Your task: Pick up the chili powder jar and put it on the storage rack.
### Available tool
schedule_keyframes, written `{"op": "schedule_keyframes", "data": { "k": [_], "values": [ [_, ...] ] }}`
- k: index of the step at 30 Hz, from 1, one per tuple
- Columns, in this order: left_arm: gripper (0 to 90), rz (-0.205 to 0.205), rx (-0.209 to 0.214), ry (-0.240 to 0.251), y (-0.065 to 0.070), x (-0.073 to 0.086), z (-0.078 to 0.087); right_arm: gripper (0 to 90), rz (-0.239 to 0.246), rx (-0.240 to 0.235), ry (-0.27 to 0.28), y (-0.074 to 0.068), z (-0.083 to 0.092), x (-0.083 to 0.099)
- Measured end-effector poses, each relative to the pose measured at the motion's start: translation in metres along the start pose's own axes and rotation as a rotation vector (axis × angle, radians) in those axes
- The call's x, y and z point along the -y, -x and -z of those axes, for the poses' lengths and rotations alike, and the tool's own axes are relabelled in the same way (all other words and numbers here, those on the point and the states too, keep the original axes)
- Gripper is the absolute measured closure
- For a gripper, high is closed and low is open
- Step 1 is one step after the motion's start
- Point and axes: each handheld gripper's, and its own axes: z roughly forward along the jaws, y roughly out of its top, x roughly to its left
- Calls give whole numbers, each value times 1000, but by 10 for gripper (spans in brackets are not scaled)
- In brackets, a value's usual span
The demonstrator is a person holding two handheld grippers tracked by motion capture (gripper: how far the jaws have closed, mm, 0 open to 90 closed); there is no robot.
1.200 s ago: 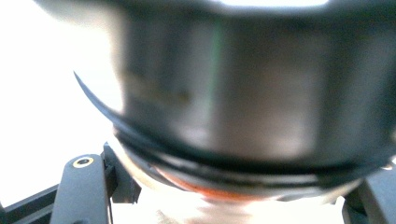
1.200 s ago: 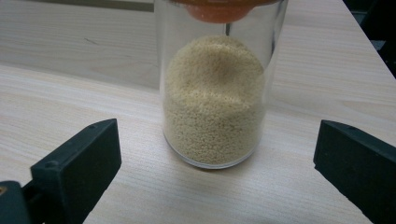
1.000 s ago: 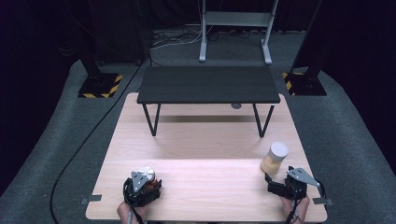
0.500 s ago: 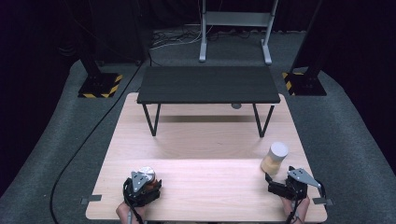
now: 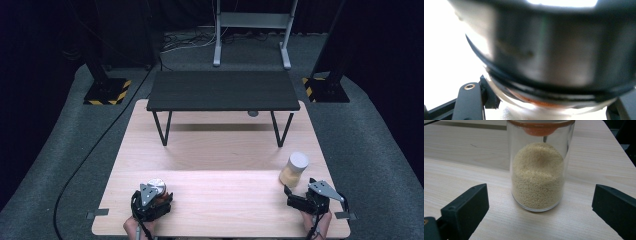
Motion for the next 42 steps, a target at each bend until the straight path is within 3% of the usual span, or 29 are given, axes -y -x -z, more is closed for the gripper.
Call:
{"op": "schedule_keyframes", "data": {
  "k": [18,42],
  "values": [
    [310,3,23,34,-13,-14,20,0,5,-4,2,0,0,0],
    [309,-21,110,72,-32,-47,31,0,0,-5,10,1,1,2]
  ]
}}
